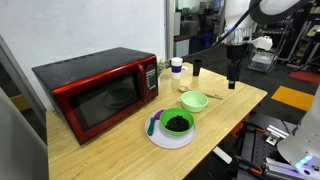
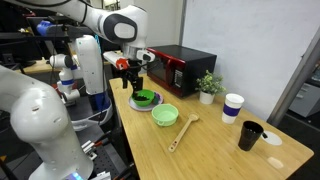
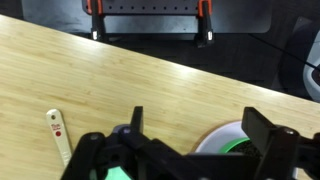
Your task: Use the spoon to pick the objects in the green bowl and put them in the green pot
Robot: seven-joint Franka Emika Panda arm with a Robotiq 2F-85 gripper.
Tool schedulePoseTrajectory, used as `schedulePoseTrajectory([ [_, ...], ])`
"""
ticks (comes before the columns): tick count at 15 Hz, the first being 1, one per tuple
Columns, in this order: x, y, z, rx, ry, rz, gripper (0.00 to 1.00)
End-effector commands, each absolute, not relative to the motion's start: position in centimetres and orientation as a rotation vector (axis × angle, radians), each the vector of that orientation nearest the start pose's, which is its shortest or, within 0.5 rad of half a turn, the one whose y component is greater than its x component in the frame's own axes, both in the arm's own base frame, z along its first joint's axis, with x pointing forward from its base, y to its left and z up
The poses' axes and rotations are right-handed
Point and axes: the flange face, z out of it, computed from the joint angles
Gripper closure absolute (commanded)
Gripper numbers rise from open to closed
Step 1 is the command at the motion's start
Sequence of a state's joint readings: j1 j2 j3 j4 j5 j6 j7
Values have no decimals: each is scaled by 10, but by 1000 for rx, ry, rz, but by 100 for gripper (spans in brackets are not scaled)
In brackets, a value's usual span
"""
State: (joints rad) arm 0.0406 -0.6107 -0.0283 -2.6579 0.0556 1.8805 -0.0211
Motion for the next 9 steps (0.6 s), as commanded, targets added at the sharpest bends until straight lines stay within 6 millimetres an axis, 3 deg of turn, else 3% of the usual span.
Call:
schedulePoseTrajectory([
  [1,363,-44,431,-3083,-79,199,0],
  [7,428,-113,443,-3119,-91,86,0],
  [8,398,-93,450,-3101,-70,60,0],
  [9,406,-98,448,-3101,-64,68,0],
])
